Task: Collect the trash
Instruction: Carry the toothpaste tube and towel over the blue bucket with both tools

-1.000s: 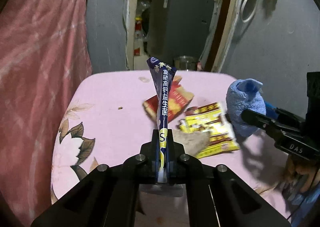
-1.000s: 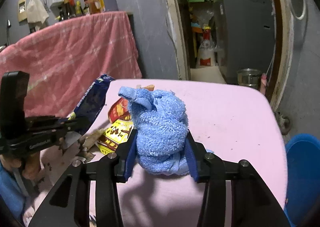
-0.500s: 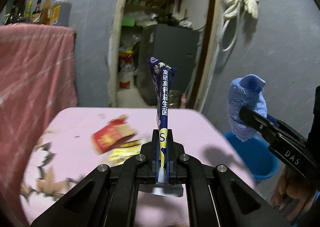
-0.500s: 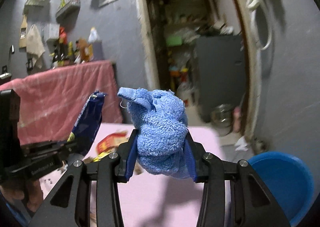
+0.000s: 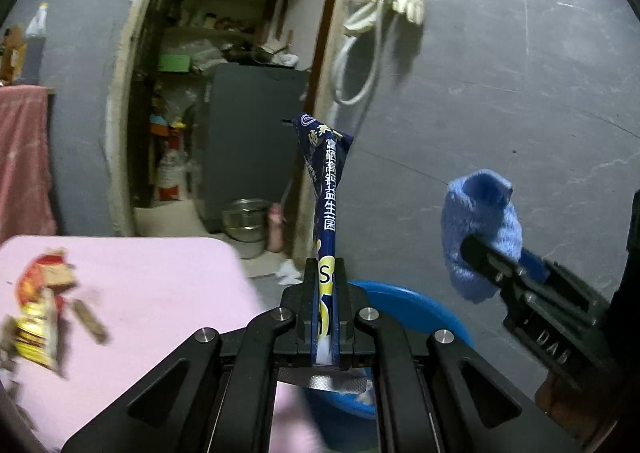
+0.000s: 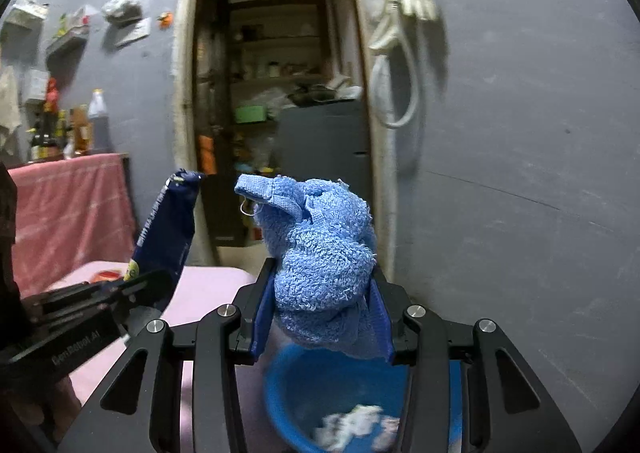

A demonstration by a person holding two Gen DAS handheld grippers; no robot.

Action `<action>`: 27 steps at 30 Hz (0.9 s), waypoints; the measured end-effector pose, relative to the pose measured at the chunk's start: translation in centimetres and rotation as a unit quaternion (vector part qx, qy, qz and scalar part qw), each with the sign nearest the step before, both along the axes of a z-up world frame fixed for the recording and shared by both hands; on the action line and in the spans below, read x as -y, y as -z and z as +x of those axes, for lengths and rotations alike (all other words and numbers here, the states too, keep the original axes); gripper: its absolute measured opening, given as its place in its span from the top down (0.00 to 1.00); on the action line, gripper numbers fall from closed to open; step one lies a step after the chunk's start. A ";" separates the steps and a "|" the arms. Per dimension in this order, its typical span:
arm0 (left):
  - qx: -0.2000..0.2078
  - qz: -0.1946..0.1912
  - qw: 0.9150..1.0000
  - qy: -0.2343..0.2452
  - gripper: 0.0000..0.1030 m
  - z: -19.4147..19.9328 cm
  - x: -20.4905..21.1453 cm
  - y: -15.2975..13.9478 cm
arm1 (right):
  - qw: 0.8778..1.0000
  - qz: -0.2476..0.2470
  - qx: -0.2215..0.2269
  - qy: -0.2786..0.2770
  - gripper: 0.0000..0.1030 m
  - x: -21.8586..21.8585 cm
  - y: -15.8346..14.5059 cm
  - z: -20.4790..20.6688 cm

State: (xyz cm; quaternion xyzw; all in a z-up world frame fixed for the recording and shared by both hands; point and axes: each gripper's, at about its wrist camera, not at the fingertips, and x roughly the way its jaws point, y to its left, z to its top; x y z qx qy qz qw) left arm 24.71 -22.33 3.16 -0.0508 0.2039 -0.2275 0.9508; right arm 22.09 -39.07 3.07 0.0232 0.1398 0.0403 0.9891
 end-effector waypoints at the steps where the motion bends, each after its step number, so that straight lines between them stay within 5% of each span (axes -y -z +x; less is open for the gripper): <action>1: -0.005 0.000 1.000 0.004 0.97 0.4 1.1 0.4 | 1.000 -0.002 -0.005 0.006 0.61 0.9 0.5 0.1; 10: -0.075 0.026 0.997 0.023 0.97 3.7 6.1 4.7 | 0.998 -0.011 -0.063 0.021 0.61 6.0 5.0 1.1; 27: -0.127 0.064 0.990 0.015 0.97 4.8 7.6 9.6 | 0.993 0.023 -0.115 0.027 0.61 7.6 7.8 2.7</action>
